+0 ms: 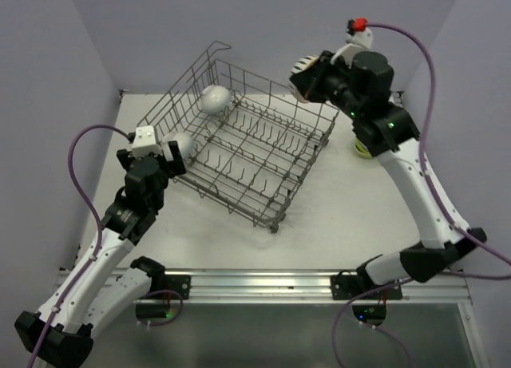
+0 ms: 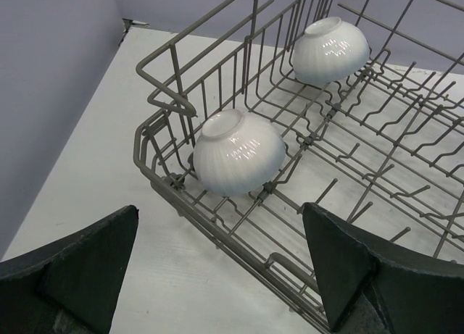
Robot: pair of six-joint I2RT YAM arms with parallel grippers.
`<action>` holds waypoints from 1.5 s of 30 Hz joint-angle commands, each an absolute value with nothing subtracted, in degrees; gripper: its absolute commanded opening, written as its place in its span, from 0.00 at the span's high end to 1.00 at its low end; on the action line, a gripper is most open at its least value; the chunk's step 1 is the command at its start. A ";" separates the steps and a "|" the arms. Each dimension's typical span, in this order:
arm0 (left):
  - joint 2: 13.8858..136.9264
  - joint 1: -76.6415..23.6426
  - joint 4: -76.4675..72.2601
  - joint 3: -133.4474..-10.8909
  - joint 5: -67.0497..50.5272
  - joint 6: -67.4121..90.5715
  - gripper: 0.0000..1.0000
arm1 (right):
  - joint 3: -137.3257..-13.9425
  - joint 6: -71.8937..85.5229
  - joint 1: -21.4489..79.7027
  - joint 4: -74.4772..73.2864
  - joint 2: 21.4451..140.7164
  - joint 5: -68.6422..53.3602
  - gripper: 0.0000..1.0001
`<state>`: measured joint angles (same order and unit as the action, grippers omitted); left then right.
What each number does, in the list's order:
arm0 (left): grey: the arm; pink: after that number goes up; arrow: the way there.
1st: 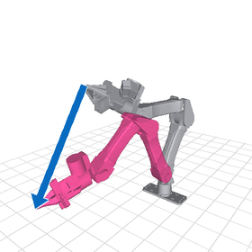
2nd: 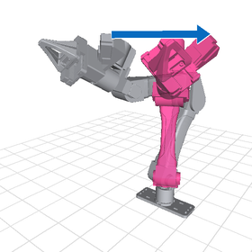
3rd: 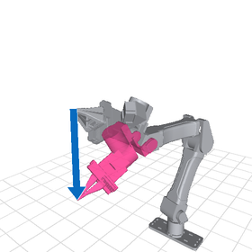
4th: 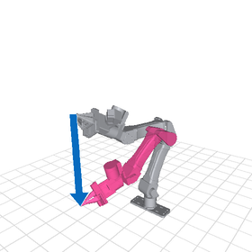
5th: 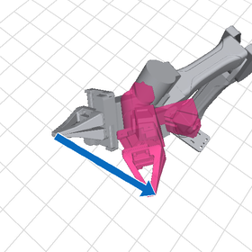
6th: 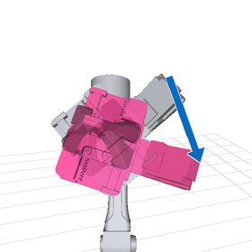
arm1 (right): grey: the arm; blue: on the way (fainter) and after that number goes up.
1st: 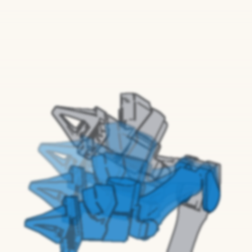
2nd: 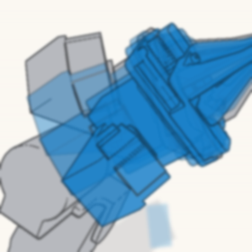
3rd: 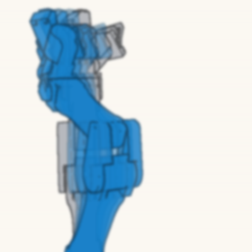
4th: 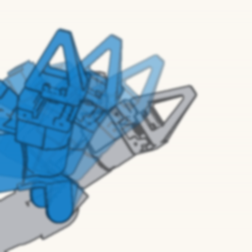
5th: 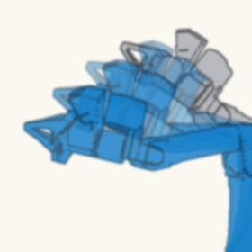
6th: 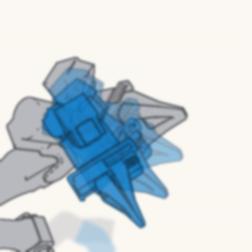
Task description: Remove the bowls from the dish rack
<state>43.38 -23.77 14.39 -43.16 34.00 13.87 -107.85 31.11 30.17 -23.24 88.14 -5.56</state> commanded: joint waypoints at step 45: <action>46.14 -25.49 12.92 -43.77 28.48 11.07 0.00 | -63.90 18.72 3.34 -36.47 91.32 -3.60 0.84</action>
<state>45.98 -25.21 14.52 -43.16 28.93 12.34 -61.25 19.92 3.68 -38.54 90.45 -4.05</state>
